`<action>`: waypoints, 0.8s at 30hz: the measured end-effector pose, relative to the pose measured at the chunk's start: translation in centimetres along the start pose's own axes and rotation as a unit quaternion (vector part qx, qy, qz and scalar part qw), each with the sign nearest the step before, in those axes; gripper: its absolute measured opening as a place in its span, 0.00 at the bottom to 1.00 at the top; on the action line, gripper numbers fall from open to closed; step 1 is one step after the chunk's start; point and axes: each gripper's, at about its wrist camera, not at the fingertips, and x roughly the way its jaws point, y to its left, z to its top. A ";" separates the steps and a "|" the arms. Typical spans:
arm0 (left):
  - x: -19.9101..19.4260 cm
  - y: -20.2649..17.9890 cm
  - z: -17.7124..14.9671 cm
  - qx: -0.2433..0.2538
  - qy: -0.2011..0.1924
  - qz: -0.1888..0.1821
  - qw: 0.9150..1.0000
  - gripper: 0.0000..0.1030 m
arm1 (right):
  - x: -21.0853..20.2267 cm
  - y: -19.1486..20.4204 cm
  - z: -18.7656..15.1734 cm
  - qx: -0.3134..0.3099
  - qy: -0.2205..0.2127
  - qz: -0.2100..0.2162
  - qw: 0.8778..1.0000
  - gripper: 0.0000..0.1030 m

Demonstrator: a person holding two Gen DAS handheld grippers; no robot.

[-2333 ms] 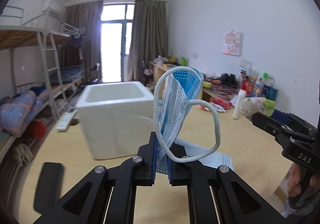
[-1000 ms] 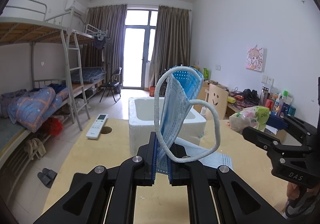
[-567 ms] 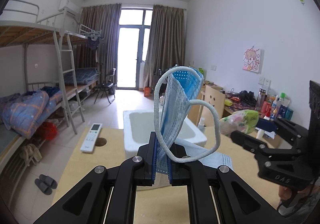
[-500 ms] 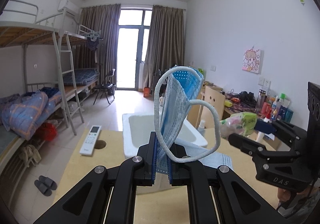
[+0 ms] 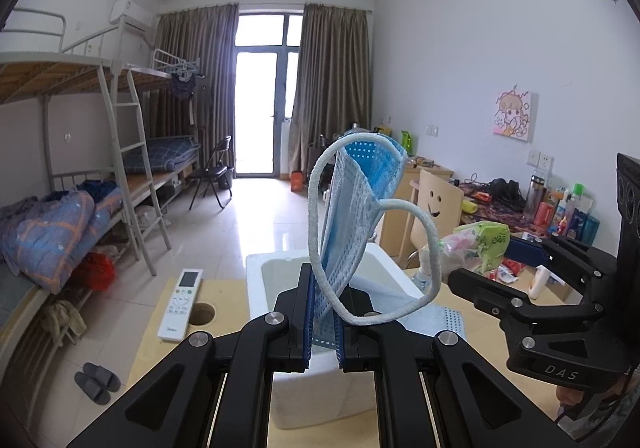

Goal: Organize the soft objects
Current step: 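Carry the mask in the left gripper while the right gripper carries the packet over the foam box, then open the left gripper to drop the mask into the foam box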

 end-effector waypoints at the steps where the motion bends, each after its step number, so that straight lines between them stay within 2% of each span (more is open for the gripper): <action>1: 0.3 0.0 0.1 0.000 0.000 0.001 1.000 0.09 | 0.4 0.0 0.2 0.002 0.001 0.002 1.000 0.62; 16: 4.8 0.4 0.4 0.004 0.016 0.020 1.000 0.09 | 5.3 -1.3 0.5 0.011 0.020 0.014 1.000 0.62; 24: 5.8 -0.9 0.7 0.012 0.027 -0.003 1.000 0.09 | 4.7 -1.9 0.6 0.018 0.020 0.002 1.000 0.62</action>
